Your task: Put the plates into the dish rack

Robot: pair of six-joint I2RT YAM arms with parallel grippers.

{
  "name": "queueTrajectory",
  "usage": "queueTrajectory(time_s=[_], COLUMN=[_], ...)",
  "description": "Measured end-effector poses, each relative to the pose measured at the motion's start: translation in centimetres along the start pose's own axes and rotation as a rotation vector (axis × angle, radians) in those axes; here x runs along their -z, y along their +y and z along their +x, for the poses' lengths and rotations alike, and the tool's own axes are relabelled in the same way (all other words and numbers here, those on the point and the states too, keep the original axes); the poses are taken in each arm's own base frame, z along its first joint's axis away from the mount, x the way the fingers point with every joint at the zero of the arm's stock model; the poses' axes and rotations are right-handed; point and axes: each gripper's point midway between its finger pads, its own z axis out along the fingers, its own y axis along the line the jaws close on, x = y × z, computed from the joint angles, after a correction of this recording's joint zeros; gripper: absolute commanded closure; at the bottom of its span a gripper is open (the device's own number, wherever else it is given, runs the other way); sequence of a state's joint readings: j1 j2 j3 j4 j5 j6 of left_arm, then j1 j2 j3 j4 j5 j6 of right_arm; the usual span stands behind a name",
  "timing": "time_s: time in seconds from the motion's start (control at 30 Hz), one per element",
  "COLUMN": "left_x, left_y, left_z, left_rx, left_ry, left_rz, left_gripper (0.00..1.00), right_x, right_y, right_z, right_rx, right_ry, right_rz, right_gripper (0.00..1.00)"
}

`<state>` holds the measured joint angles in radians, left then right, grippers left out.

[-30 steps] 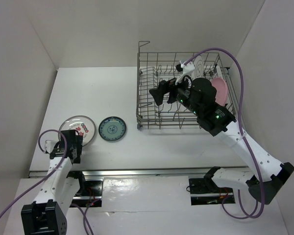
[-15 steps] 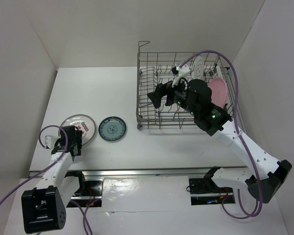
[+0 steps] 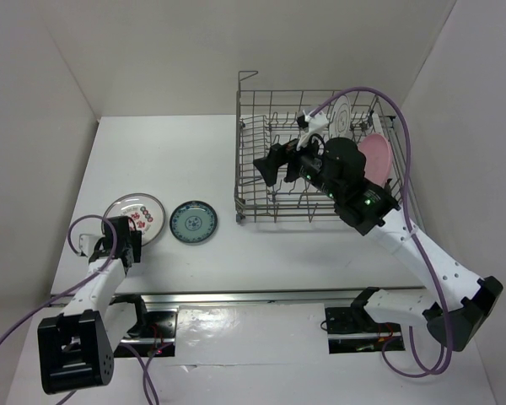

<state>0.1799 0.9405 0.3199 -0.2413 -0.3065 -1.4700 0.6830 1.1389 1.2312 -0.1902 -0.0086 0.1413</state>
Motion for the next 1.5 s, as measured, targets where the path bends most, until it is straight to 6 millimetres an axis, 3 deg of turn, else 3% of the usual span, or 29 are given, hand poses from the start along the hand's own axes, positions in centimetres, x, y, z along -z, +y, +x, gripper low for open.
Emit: queueTrajectory(time_s=[0.17, 0.27, 0.33, 0.4, 0.5, 0.8, 1.03, 1.2, 1.33, 1.5], left_x=[-0.1, -0.2, -0.2, -0.4, -0.6, -1.0, -0.1, 1.1, 3.5, 9.4], left_y=[0.2, 0.5, 0.7, 0.6, 0.3, -1.4, -5.2, -8.4, -11.0, -16.4], left_z=[0.1, 0.1, 0.0, -0.1, -0.3, -1.4, -3.7, -4.4, -4.5, -6.5], left_rx=[0.002, 0.007, 0.010, 0.024, 0.030, -0.009, -0.009, -0.045, -0.114, -0.206], left_ry=[0.012, 0.016, 0.018, 0.015, 0.014, 0.004, -0.046, -0.045, -0.030, -0.086], left_rz=[-0.011, -0.020, -0.031, -0.031, -0.023, -0.073, -0.027, 0.084, 0.234, 0.469], left_gripper=[0.47, 0.58, 0.71, 0.77, 1.00, 1.00, 1.00, 1.00, 1.00, 1.00], right_x=[0.2, 0.4, 0.6, 0.8, 1.1, 1.3, 1.6, 1.4, 1.1, 1.2], right_y=[0.1, 0.1, 0.2, 0.2, 0.3, 0.5, 1.2, 1.8, 2.0, 2.9], right_z=[-0.5, -0.8, -1.0, -1.2, -1.5, -1.8, -1.5, -0.2, 0.7, 0.4], right_rx=[0.000, -0.002, -0.003, -0.003, -0.003, -0.003, -0.003, -0.005, -0.005, -0.002], right_ry=[-0.018, -0.026, -0.032, -0.040, -0.050, -0.057, -0.054, -0.024, -0.015, -0.028], right_rz=[-0.003, -0.004, -0.005, -0.007, -0.009, -0.019, -0.059, -0.106, -0.125, -0.173], right_gripper=[0.00, 0.00, 0.00, 0.00, 0.00, 0.00, 0.00, 0.00, 0.00, 0.00])
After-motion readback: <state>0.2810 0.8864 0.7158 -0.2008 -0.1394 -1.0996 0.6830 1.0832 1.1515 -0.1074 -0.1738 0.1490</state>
